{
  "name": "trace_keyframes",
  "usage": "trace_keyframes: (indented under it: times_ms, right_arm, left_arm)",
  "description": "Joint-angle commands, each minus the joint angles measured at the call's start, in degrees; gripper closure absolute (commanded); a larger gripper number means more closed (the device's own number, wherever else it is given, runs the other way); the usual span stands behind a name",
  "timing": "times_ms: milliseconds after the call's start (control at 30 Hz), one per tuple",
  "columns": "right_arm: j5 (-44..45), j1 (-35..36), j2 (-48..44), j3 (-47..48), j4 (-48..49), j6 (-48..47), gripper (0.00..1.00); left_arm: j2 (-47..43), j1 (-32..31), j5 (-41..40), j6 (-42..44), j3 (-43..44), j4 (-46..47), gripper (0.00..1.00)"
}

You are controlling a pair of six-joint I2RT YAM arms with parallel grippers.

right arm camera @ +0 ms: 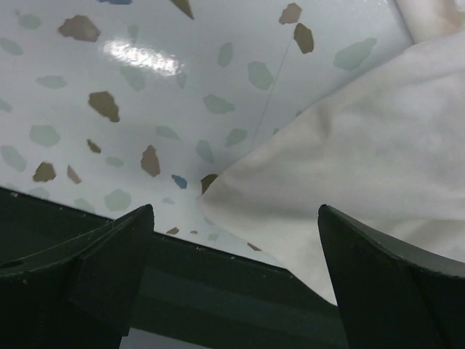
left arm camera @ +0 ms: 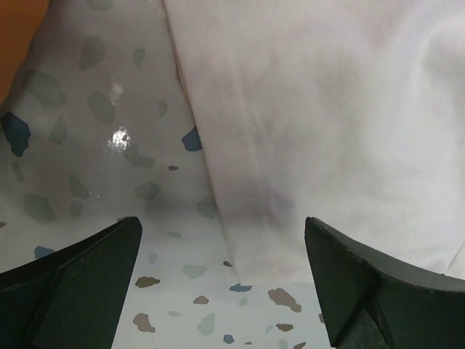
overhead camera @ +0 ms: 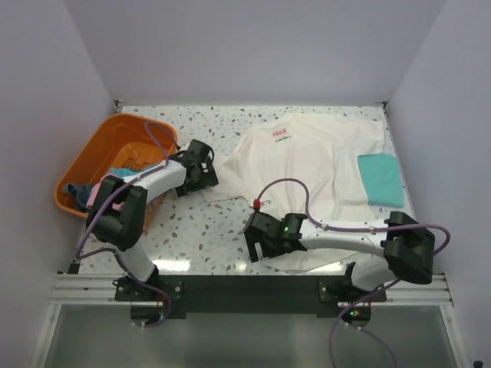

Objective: Fold and stack the t-shirts
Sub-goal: Flatten the tshirt out

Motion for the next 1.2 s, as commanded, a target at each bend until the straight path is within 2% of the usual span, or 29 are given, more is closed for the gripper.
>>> trace_keyframes:
  times_ms: [0, 100, 133, 200, 233, 300, 333, 400, 433, 533, 733, 833, 867, 900, 967, 1033, 1067, 1100, 1167]
  right_arm:
    - [5.27, -0.11, 2.72, 1.05, -1.31, 9.6, 0.01]
    - [5.18, -1.33, 2.73, -2.45, -2.36, 14.08, 0.01]
    - [4.92, -2.91, 2.29, -3.69, -2.45, 15.05, 0.01]
    - [2.48, -5.28, -0.59, -7.81, -0.88, 15.76, 0.01]
    - [1.5, -8.34, -1.75, -9.31, -0.18, 15.59, 0.01]
    - [0.35, -12.83, -5.77, -12.73, 0.36, 15.06, 0.01]
    - [0.79, -13.98, -7.28, -13.36, -0.16, 14.97, 0.01]
    - [3.15, -16.79, -10.61, -13.81, -3.14, 13.92, 0.01]
    - [3.86, -17.85, -11.59, -13.81, -4.11, 13.31, 0.01]
    - [6.05, -22.95, -14.14, -13.98, -7.37, 10.5, 0.01]
    - [8.17, -32.88, -13.54, -13.99, -6.77, 3.73, 0.01]
    - [7.12, -37.02, -12.31, -12.85, -3.69, -0.23, 0.01]
    - [6.07, -37.46, -11.35, -12.32, -2.64, -1.89, 0.01]
    - [5.28, -37.55, -11.08, -10.92, -2.37, -2.6, 0.01]
    - [3.35, -37.55, -11.42, -9.95, -0.8, -4.87, 0.01]
    - [1.32, -37.46, -12.74, -8.98, -0.7, -5.94, 0.01]
    - [0.45, -37.55, -14.57, -8.19, -1.31, -6.56, 0.01]
    - [0.26, -37.38, -15.89, -7.84, -2.18, -6.65, 0.01]
    - [0.0, -37.37, -18.27, -7.22, -5.16, -6.74, 0.02]
  left_arm:
    - [-1.4, 0.13, 1.36, -0.66, 0.28, 4.12, 0.0]
    - [-1.23, 0.13, 1.79, -0.22, -1.22, 4.56, 0.01]
    - [-0.44, -0.13, 2.49, 0.21, -1.66, 4.65, 0.14]
    - [0.18, -1.01, 5.04, 0.57, -3.68, 6.23, 0.31]
    - [0.79, -1.62, 5.14, 0.48, -4.29, 6.32, 0.49]
    - [1.85, -3.73, 5.05, -0.74, -6.14, 6.4, 0.6]
    - [2.29, -4.26, 5.4, -1.27, -6.67, 6.32, 0.79]
    - [3.17, -6.19, 7.24, -2.76, -8.51, 6.58, 0.95]
    - [3.08, -6.98, 7.68, -3.73, -9.39, 6.58, 1.0]
    - [0.98, -11.19, 10.41, -7.42, -13.78, 7.9, 1.0]
    - [-5.26, -25.76, 14.89, -17.16, -20.47, 10.36, 1.0]
    - [-7.63, -30.09, 14.89, -19.29, -20.21, 8.7, 0.98]
    - [-8.07, -32.19, 14.89, -19.73, -19.43, 7.82, 0.92]
    - [-9.12, -33.17, 14.55, -19.91, -18.9, 7.29, 0.78]
    - [-10.45, -35.2, 12.8, -19.82, -16.8, 4.84, 0.57]
    - [-12.99, -36.16, 11.04, -19.03, -14.16, 1.25, 0.33]
    - [-15.09, -36.17, 9.11, -18.68, -13.45, -0.17, 0.11]
    - [-16.33, -36.17, 7.79, -18.68, -12.75, -1.66, 0.01]
    - [-18.7, -36.08, 3.15, -18.24, -11.34, -6.41, 0.0]
